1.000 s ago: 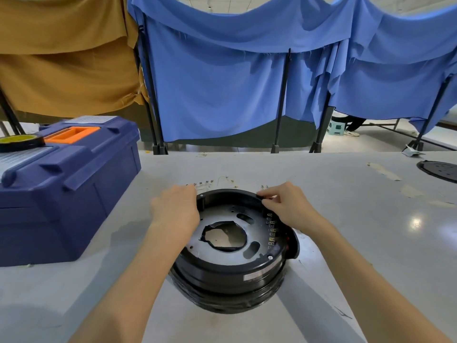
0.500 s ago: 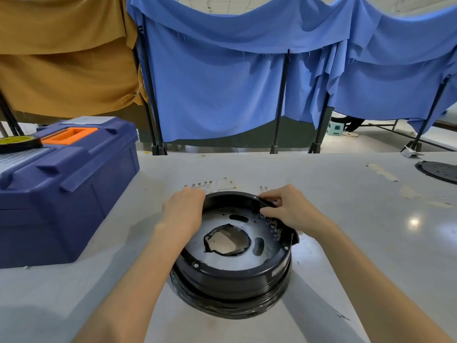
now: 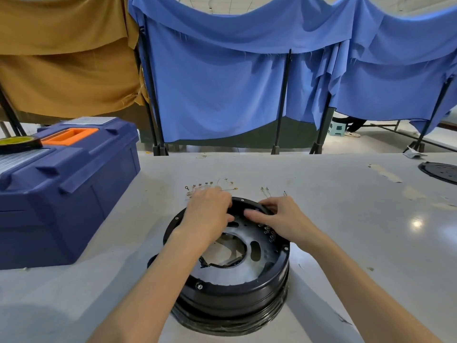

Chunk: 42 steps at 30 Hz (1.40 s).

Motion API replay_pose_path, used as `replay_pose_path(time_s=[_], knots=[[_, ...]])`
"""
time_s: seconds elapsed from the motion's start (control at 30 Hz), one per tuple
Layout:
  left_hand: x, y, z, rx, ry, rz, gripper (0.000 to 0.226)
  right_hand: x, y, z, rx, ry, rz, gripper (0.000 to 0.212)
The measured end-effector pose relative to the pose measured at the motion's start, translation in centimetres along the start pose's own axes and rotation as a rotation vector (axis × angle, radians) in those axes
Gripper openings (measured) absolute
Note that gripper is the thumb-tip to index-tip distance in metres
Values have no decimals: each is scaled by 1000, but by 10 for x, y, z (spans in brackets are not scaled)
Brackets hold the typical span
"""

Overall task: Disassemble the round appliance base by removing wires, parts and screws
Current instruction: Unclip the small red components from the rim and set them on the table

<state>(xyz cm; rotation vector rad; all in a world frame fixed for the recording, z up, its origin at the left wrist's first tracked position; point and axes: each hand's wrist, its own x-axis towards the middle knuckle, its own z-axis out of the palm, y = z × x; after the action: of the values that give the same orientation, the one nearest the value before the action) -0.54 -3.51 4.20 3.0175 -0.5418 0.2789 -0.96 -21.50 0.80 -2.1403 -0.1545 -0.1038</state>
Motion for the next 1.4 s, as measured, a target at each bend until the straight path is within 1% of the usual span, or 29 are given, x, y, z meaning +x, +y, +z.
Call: replay_pose_path(time_s=[0.07,0.13,0.23,0.3,0.37,0.47,0.53,0.6,0.7,0.83,1.17,1.33,1.4], knots=[[4,7,2,-210,-81,5,32,0,-1,5,-13,61,31,54],[8,11,3,-296,-157,6,32,2,1,10,-1,75,57,64],[13,13,6,-327,-183,20,25,4,1,11,103,57,88,54],[13,12,11,-332,-160,40,21,8,4,8,169,53,96,47],[12,12,16,-355,-123,56,26,10,6,6,161,45,85,42],[10,11,22,-346,-85,64,30,12,12,9,147,92,60,47],[8,10,26,-335,-65,74,30,13,14,13,180,134,47,48],[6,9,29,-337,-47,87,30,13,15,18,286,147,49,44],[7,10,32,-327,-31,93,30,11,19,25,467,164,109,37],[7,13,35,-302,-14,95,28,8,23,27,652,129,152,29],[5,16,37,-305,-21,110,28,9,22,32,721,169,169,32],[7,15,39,-329,-4,123,28,9,22,32,740,178,159,41],[8,15,40,-329,-4,108,28,8,22,32,737,174,164,38]])
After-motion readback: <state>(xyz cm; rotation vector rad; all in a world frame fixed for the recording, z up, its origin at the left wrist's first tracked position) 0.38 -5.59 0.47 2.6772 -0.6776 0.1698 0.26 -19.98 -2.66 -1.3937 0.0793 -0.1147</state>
